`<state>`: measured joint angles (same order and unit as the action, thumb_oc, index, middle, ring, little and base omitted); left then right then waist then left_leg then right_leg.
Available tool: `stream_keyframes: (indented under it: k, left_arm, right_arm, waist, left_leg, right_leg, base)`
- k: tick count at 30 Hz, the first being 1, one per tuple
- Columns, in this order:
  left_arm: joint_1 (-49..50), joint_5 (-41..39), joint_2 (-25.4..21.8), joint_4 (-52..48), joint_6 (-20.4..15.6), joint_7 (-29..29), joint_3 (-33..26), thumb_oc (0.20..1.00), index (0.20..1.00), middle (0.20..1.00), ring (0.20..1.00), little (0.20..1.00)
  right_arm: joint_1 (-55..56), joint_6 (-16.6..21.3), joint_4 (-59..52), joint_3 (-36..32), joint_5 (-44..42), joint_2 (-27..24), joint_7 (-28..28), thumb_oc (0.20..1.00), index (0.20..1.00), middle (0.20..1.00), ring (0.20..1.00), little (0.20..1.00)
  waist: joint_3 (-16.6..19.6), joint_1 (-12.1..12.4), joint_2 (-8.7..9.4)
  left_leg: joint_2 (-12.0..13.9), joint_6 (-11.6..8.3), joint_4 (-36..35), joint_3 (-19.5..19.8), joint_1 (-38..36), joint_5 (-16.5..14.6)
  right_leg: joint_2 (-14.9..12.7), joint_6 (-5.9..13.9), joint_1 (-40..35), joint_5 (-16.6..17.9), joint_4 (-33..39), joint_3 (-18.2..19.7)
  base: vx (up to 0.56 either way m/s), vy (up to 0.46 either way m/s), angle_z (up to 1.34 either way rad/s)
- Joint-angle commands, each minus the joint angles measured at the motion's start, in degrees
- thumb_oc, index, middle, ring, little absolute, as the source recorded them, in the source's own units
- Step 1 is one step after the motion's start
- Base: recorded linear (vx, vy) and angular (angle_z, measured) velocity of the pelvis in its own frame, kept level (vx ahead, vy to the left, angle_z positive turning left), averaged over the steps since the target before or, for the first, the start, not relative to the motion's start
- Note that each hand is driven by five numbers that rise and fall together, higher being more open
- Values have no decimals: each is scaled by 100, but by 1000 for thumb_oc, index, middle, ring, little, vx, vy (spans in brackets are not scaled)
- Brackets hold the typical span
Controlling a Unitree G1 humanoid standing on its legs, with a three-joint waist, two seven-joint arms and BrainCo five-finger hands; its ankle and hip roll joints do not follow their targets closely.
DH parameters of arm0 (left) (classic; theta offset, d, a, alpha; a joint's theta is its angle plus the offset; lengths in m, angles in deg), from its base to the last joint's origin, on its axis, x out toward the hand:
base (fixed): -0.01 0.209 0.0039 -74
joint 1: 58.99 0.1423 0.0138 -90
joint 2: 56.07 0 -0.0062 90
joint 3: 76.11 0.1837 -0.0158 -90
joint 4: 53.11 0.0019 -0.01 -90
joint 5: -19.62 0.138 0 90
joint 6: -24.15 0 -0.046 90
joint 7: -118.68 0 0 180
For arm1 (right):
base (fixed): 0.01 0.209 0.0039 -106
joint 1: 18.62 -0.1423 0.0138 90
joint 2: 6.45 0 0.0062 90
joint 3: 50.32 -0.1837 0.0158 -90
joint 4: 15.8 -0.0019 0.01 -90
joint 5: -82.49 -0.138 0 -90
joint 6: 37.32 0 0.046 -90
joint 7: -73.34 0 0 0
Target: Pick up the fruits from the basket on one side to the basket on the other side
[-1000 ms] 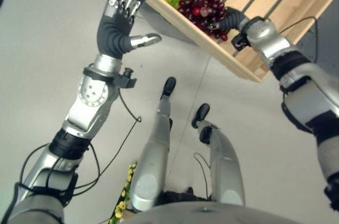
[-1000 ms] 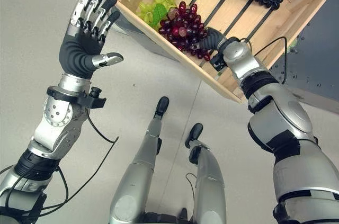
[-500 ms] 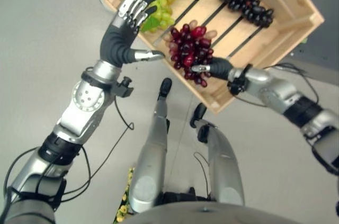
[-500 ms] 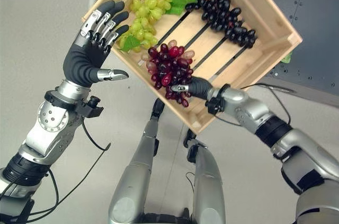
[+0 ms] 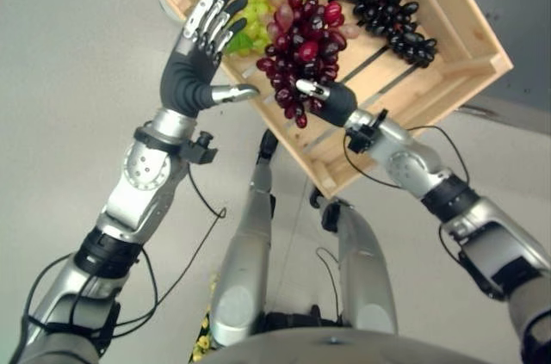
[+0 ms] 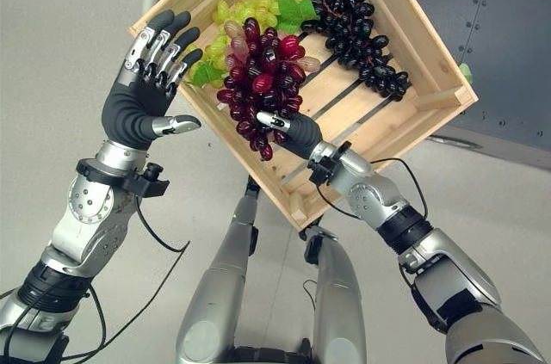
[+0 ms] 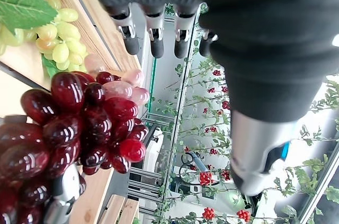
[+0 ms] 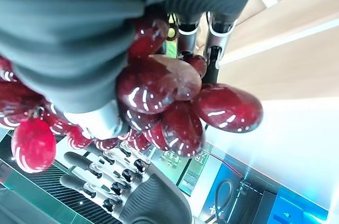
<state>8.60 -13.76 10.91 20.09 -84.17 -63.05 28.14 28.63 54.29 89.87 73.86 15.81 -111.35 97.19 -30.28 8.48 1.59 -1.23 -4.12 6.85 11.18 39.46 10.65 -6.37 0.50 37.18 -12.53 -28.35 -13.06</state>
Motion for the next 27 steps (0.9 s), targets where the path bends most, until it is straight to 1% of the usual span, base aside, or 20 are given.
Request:
stream_keyframes:
  k: [1,14,16,21,22,27]
  left_arm:
    - [-47,-43,266,-439,-356,5,-298,1000,1000,1000,1000,1000]
    - [12,113,392,-473,-378,-115,-524,1000,1000,1000,1000,1000]
    - [38,104,455,-466,-372,-120,-547,1000,1000,1000,1000,1000]
    - [75,32,461,-438,-346,-17,-509,1000,1000,1000,1000,1000]
    - [59,-68,486,-303,-324,52,-462,1000,1000,1000,1000,1000]
    - [5,-82,410,-125,-304,77,-501,1000,1000,1000,1000,1000]
  right_arm:
    - [-153,345,-522,-156,-212,163,144,200,200,200,200,200]
    - [54,334,-867,-244,-178,235,209,200,200,200,200,200]
    - [120,341,-1121,-277,-187,200,252,200,200,200,200,200]
    - [114,392,-1342,-352,-237,125,267,200,200,200,200,200]
    - [99,424,-1465,-404,-307,117,268,200,200,200,200,200]
    - [97,444,-1627,-488,-361,65,285,200,200,200,200,200]
  waist:
    - [49,-150,-6]
    - [49,-220,27]
    - [49,-248,36]
    - [49,-237,63]
    - [49,-236,103]
    - [49,-223,140]
  left_leg:
    - [-23,234,73,-480,-758,-892]
    - [-23,262,148,-489,-795,-956]
    - [-15,265,133,-501,-874,-960]
    - [-13,269,110,-509,-1076,-973]
    - [-13,272,100,-538,-1284,-1004]
    - [-27,274,111,-548,-1522,-1043]
  right_leg:
    - [-244,582,-209,845,772,242]
    - [-238,577,-210,847,718,295]
    - [-243,583,-267,847,717,302]
    - [-247,582,-462,840,724,317]
    - [-260,587,-630,852,713,318]
    - [-275,599,-885,861,717,335]
  base:
    - [0,0,0]
    - [0,0,0]
    - [0,0,0]
    - [-1,1,-2]
    - [0,0,0]
    - [-5,-3,-3]
